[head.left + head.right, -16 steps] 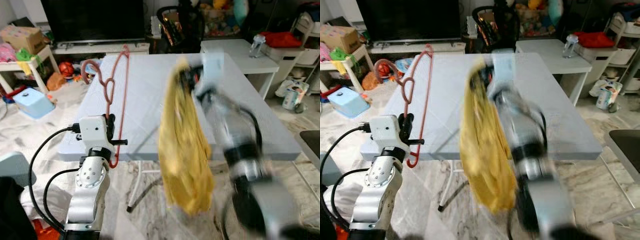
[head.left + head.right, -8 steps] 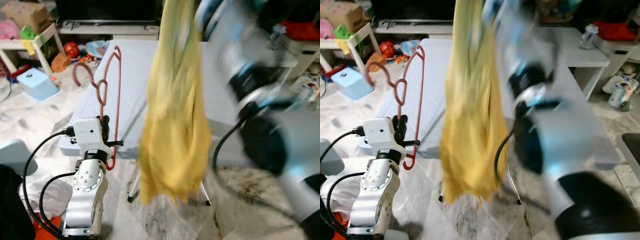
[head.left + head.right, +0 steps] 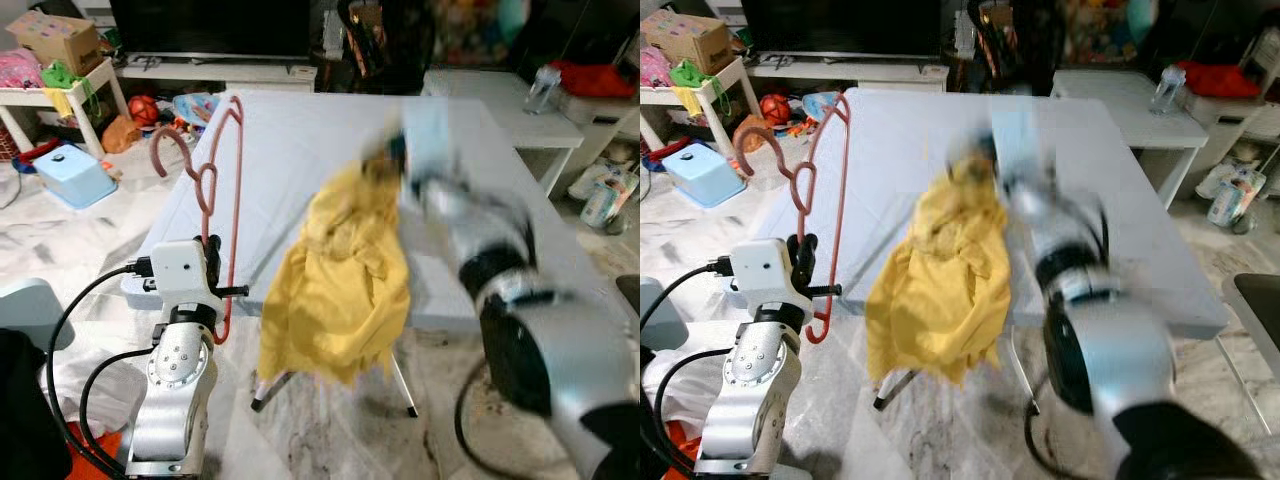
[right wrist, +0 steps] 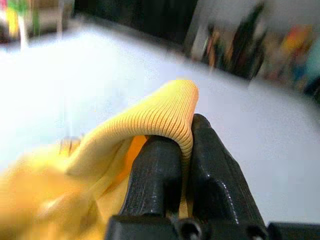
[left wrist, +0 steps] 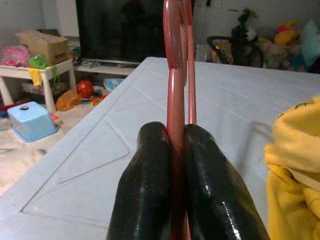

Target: Hang hanger

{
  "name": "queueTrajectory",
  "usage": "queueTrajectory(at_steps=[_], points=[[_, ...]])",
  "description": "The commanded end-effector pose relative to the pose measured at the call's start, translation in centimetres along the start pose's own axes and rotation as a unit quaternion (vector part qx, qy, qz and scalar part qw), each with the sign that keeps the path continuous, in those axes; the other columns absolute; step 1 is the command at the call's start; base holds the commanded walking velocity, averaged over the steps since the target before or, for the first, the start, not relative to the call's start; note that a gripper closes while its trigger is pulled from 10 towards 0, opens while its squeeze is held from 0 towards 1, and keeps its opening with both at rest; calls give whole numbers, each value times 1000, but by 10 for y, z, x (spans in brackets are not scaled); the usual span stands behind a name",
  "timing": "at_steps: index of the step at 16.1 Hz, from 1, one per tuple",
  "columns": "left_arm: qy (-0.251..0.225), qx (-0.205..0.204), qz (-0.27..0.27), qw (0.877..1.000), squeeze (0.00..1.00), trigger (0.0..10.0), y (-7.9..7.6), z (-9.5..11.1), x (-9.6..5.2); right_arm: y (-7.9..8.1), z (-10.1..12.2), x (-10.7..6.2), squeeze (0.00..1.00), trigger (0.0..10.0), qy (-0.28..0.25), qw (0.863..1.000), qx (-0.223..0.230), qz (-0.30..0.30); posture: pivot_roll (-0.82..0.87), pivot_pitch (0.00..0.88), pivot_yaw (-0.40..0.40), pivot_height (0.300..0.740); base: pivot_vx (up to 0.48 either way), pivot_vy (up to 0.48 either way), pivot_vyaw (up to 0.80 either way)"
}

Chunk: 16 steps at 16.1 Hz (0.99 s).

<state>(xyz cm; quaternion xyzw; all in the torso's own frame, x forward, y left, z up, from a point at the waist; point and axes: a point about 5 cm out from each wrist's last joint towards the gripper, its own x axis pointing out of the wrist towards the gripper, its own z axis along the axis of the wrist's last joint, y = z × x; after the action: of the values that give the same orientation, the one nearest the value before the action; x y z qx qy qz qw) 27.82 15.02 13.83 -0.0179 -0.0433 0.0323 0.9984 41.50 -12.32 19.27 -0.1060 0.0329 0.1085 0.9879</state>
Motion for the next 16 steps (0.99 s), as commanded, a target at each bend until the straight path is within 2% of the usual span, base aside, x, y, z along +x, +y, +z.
queueTrajectory(at_steps=[1, 2, 3, 4, 6, 7, 8, 9, 10, 11, 13, 16], points=[[-8, -2, -12, 1000, 0, 10000, -4, 4, 2, -7, 4, -1, 0, 10000, -5, 1000, 4, 15, -7, 0, -45, 740, 0, 0, 0], [-8, -3, -16, 1000, 0, 10000, -4, 4, 3, -9, -3, -3, 341, 10000, -3, 999, 29, 26, -9, 0, -42, 740, 0, 0, 0], [-6, -1, -20, 1000, 0, 10000, -4, 3, 3, -10, -10, -7, 1000, 10000, -1, 997, 48, 59, -13, 0, -37, 740, 0, 0, 0], [-5, -1, -20, 1000, 0, 10000, -3, 3, 3, -12, -11, -9, 1000, 10000, -5, 996, 59, 74, -16, 0, -33, 740, 0, 0, 0], [-1, 2, -19, 1000, 0, 10000, -1, 2, 3, -20, -13, -14, 1000, 10000, -5, 995, 40, 95, -22, 0, -24, 740, 0, 0, 0], [2, 3, -19, 1000, 0, 10000, 0, 1, 3, -23, -13, -17, 1000, 10000, -8, 991, 48, 121, -26, 0, -19, 740, 0, 0, 0], [7, 1, -18, 1000, 0, 10000, 1, 0, 2, -24, -18, -31, 1000, 10000, -3, 980, 59, 188, -30, 0, -13, 740, 0, 0, 0], [8, 1, -19, 1000, 0, 10000, 0, -1, 2, -27, -21, -36, 1000, 10000, 3, 978, 69, 197, -31, 0, -12, 740, 0, 0, 0], [13, 0, -21, 1000, 0, 10000, 0, -2, 2, -34, -36, -45, 1000, 10000, 33, 970, 97, 219, -39, 0, -7, 740, 0, 0, 0], [15, 0, -22, 1000, 0, 10000, -1, -3, 2, -37, -46, -50, 1000, 10000, 59, 966, 107, 227, -39, 0, -6, 740, 0, 0, 0], [16, -1, -26, 1000, 0, 10000, -1, -3, 4, -35, -65, -66, 1000, 10000, 95, 953, 85, 275, -38, 0, -7, 740, 0, 0, 0], [23, 1, -12, 1000, 0, 10000, 4, -5, 2, -32, -65, -79, 1000, 10000, 97, 942, 113, 300, -30, 0, -5, 740, 0, 0, 0]])
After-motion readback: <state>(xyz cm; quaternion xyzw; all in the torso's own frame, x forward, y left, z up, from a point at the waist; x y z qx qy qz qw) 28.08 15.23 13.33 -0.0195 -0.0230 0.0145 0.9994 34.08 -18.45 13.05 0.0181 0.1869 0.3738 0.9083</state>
